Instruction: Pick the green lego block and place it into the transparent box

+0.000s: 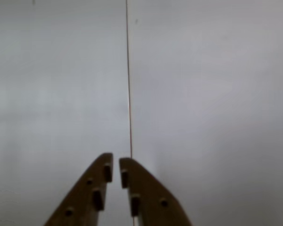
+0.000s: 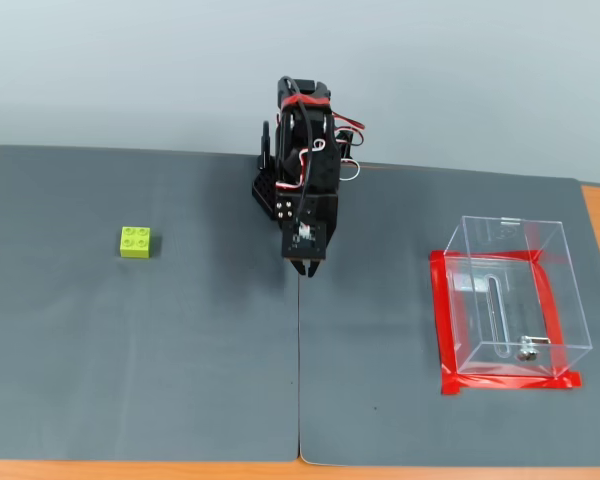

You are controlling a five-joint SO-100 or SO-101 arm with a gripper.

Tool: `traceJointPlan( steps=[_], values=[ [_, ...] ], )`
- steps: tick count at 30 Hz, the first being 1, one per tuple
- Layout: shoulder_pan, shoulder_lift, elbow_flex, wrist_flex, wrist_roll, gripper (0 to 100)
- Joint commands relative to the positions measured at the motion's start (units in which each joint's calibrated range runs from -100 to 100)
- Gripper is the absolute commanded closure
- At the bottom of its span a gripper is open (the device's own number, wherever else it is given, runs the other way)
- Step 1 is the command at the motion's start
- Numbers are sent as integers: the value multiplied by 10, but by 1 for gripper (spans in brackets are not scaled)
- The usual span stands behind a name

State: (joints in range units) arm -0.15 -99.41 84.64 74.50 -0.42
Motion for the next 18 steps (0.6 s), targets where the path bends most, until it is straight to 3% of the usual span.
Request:
traceJointPlan(
  steps=[1, 9, 18],
  values=[
    [35, 8, -55, 0, 1, 98],
    [102, 35, -109, 0, 1, 98],
    [222, 270, -298, 1, 1, 98]
  ],
)
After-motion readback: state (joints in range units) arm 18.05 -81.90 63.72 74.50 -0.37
